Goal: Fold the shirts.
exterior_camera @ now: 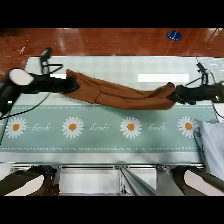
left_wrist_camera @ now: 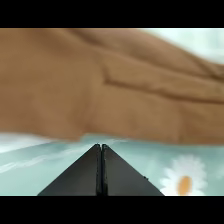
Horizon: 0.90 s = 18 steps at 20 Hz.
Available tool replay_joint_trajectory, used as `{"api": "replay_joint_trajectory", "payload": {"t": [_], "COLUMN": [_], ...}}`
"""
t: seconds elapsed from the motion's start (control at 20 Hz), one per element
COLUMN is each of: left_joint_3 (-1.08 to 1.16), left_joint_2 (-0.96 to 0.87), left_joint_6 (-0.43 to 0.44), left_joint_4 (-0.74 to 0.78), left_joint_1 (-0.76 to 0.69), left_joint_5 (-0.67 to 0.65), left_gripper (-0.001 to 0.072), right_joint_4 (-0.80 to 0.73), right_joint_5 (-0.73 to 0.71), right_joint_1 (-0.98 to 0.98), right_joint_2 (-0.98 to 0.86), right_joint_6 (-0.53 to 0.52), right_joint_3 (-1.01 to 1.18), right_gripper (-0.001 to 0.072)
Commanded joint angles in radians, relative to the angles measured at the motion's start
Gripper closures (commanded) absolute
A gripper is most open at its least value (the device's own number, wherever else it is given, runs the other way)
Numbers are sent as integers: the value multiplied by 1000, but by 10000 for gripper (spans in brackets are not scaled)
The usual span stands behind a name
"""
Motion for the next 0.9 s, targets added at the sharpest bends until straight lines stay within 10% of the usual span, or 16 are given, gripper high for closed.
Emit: {"api": "replay_joint_trajectory", "payload": {"t": [0.0, 0.6, 0.85], "left_joint_3": [87, 531, 561], "left_joint_2": [-146, -711, -677], "left_joint_6": [14, -54, -53], "left_joint_4": [-78, -243, -244], "left_joint_1": [-184, -680, -566], "left_joint_5": [60, -175, -207], "left_gripper": [691, 690, 690], "right_joint_4": [-26, 119, 135], "right_joint_5": [35, 81, 77], "right_joint_1": [1, 2, 2], "right_joint_2": [347, 622, 621], "right_joint_6": [80, 143, 143], "right_joint_3": [-164, -185, -170], "right_gripper": [688, 688, 688]}}
